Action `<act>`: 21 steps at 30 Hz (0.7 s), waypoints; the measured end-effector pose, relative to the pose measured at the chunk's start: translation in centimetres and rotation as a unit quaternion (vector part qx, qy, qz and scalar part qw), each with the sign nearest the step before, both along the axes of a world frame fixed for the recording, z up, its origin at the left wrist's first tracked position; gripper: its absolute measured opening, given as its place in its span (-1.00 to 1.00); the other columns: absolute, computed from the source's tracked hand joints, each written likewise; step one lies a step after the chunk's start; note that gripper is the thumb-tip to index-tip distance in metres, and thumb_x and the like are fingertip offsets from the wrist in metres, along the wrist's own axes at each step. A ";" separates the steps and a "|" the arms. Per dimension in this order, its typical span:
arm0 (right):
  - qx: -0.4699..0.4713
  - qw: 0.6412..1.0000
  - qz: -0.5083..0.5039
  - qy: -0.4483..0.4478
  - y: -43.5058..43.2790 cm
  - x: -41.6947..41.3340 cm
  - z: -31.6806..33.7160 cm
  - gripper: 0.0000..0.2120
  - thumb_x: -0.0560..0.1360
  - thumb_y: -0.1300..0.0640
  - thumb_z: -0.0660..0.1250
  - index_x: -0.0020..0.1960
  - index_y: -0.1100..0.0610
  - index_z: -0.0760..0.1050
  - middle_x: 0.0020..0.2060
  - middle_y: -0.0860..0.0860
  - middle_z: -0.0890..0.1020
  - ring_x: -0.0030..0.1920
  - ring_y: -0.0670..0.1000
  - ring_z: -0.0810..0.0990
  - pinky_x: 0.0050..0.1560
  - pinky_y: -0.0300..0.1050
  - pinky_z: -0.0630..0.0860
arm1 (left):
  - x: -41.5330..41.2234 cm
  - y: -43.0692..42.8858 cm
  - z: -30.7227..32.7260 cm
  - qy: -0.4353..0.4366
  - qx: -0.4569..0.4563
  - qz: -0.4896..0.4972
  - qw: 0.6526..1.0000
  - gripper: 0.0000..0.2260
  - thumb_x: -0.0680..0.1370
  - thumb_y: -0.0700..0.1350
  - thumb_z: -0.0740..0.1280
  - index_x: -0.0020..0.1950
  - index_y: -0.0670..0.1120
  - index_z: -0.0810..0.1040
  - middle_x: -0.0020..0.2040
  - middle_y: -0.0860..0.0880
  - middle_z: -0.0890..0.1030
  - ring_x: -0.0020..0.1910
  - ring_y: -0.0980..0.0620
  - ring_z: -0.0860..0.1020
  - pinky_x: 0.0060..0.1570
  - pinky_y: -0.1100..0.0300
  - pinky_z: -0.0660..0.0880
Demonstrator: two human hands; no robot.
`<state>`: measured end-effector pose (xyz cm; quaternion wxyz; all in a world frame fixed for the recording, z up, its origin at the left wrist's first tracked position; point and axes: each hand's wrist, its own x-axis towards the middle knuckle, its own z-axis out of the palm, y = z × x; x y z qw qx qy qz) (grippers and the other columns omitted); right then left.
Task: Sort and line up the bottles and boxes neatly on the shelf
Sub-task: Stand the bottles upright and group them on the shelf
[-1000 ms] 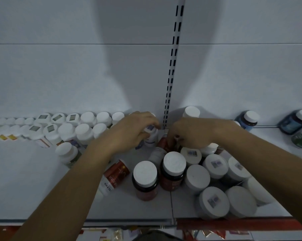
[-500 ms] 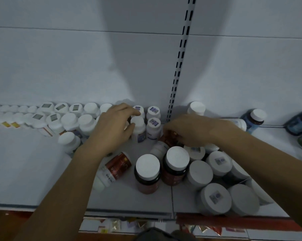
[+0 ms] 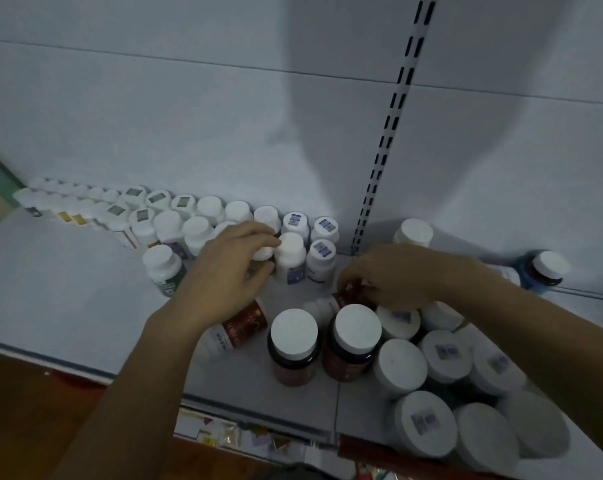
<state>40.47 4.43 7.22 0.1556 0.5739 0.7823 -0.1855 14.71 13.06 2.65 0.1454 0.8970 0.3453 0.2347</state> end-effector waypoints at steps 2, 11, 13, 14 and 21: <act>0.031 0.999 -0.012 0.016 -0.1 0.1 -0.1 -0.74 0.62 0.12 0.26 0.28 -0.06 0.54 0.13 -0.09 0.63 0.08 -0.03 0.58 0.12 -0.04 0.53 | -0.7 -0.4 0.0 -0.012 -0.001 0.026 1.000 -0.72 0.54 -0.19 0.45 0.25 -0.06 0.64 0.31 0.04 0.57 0.29 0.00 0.51 0.25 0.04 0.48; 0.209 0.968 -0.081 0.114 2.3 0.0 -0.8 -0.70 0.50 -0.13 0.42 0.06 -0.06 0.37 -0.24 -0.12 0.55 -0.26 -0.08 0.50 -0.26 -0.07 0.45 | -3.3 0.0 -0.2 0.014 -0.021 0.057 0.998 -0.66 0.49 -0.17 0.50 0.26 0.00 0.63 0.25 0.07 0.56 0.24 -0.03 0.51 0.24 0.07 0.46; 0.204 0.974 -0.073 0.071 2.5 -0.6 -1.6 -0.48 0.46 -0.25 0.44 0.25 -0.07 0.31 -0.18 -0.12 0.53 -0.21 -0.03 0.52 -0.26 -0.06 0.49 | -3.6 0.1 0.0 0.010 -0.023 0.045 0.999 -0.65 0.49 -0.16 0.50 0.26 0.02 0.62 0.23 0.10 0.55 0.22 -0.01 0.51 0.22 0.02 0.48; 0.214 0.973 -0.067 0.051 2.6 -0.8 -2.0 -0.45 0.44 -0.25 0.46 0.27 -0.08 0.30 -0.17 -0.12 0.51 -0.19 -0.02 0.52 -0.24 -0.05 0.51 | -3.8 0.3 0.0 0.008 -0.020 0.042 0.999 -0.66 0.49 -0.15 0.50 0.26 0.03 0.62 0.22 0.10 0.55 0.21 -0.01 0.51 0.21 -0.01 0.49; 0.216 0.973 -0.083 -0.005 3.1 -1.9 -1.9 -0.51 0.45 -0.23 0.45 0.21 -0.08 0.29 -0.14 -0.10 0.55 -0.15 0.02 0.54 -0.23 -0.03 0.51 | -5.6 1.9 -0.3 0.035 -0.050 0.021 0.998 -0.59 0.44 -0.20 0.54 0.24 0.05 0.60 0.20 0.09 0.55 0.19 0.00 0.51 0.14 -0.05 0.53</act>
